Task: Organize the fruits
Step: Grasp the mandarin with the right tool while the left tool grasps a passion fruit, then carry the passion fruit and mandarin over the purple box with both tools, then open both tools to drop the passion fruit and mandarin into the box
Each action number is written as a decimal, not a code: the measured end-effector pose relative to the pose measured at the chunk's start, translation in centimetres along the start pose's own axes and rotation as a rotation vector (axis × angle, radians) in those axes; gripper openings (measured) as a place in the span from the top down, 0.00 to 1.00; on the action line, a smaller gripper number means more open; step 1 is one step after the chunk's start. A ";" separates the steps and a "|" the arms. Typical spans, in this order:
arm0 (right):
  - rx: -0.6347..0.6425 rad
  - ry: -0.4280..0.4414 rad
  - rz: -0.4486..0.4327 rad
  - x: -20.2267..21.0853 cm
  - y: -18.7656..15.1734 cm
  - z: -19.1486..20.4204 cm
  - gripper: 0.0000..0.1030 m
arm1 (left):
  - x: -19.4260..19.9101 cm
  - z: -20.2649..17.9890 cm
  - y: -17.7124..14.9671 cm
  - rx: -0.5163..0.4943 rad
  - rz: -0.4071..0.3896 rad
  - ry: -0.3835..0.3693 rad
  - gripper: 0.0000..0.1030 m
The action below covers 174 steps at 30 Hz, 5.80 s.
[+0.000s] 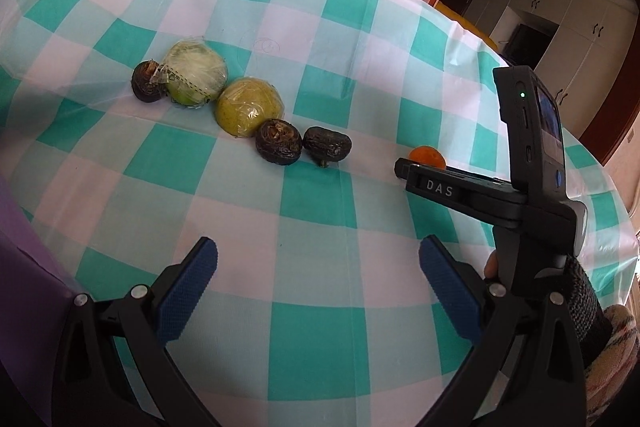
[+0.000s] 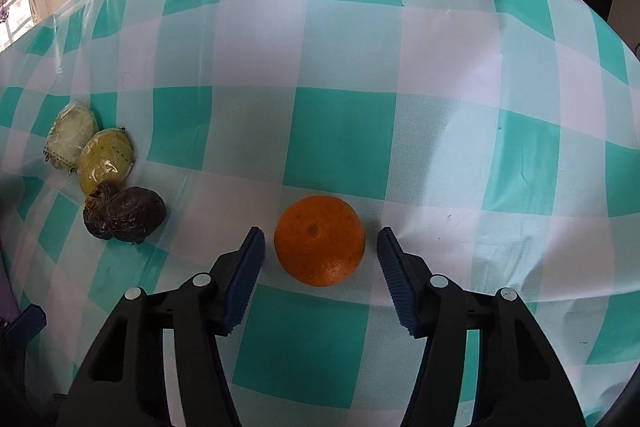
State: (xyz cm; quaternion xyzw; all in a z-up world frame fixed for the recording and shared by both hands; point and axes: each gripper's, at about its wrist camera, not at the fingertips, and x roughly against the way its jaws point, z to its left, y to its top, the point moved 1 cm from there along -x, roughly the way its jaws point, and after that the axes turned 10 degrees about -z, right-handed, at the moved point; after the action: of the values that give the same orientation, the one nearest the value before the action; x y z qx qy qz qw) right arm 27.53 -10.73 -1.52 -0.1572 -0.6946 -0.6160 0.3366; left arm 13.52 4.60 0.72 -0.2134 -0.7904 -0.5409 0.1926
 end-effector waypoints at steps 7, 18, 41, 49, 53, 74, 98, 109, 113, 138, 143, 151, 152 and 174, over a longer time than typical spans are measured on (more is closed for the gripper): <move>-0.135 0.063 -0.058 2.6 -1.7 -1.4 0.61 | -0.3 0.1 0.0 0.005 0.019 0.004 0.02; -0.395 0.203 -0.123 4.7 -3.8 -4.3 0.61 | -1.3 0.2 0.7 0.025 0.049 0.080 0.08; -0.452 0.200 -0.188 5.9 -3.8 -6.4 0.61 | -11.2 -4.5 5.8 -0.111 0.095 0.130 0.61; -0.450 0.206 -0.189 5.9 -3.9 -6.3 0.61 | -8.9 -3.8 4.9 -0.093 0.080 0.107 0.65; -0.448 0.203 -0.179 5.7 -3.9 -6.2 0.61 | -6.9 -3.1 3.9 -0.053 0.063 0.096 0.65; -0.476 0.129 -0.138 7.9 -6.5 -5.7 0.61 | 1.3 -1.4 -2.9 0.013 0.048 0.026 0.65; -0.283 0.130 -0.043 17.6 -15.2 2.1 0.61 | 11.9 1.0 -8.8 -0.013 0.018 0.025 0.65; -0.196 0.161 -0.027 20.4 -17.0 5.0 0.61 | 16.1 0.0 -10.4 -0.117 -0.058 0.032 0.65; -0.200 0.169 -0.073 21.7 -17.1 5.1 0.61 | 18.4 -0.5 -10.7 -0.153 -0.127 0.047 0.65; -0.074 0.439 -0.400 32.6 -12.2 15.1 0.61 | 35.5 4.0 -4.3 -0.236 -0.516 0.262 0.64; -0.002 0.494 -0.401 32.7 -11.1 18.7 0.61 | 36.4 7.3 -3.0 -0.222 -0.502 0.364 0.64; 0.139 0.540 -0.354 31.8 -8.5 25.5 0.61 | 35.8 13.8 -0.7 -0.123 -0.363 0.491 0.64; 0.161 0.535 -0.346 31.6 -8.1 26.3 0.61 | 35.7 14.4 -0.4 -0.119 -0.351 0.495 0.64; 0.531 0.378 0.141 20.7 -8.8 36.6 0.61 | 27.8 23.8 1.9 -0.010 0.166 0.538 0.64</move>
State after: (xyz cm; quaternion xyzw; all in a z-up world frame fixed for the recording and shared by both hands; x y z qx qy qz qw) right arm -3.07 18.67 5.01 0.0056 -0.7435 -0.4071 0.5305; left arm -10.40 31.07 8.93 -0.1273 -0.6880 -0.5646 0.4379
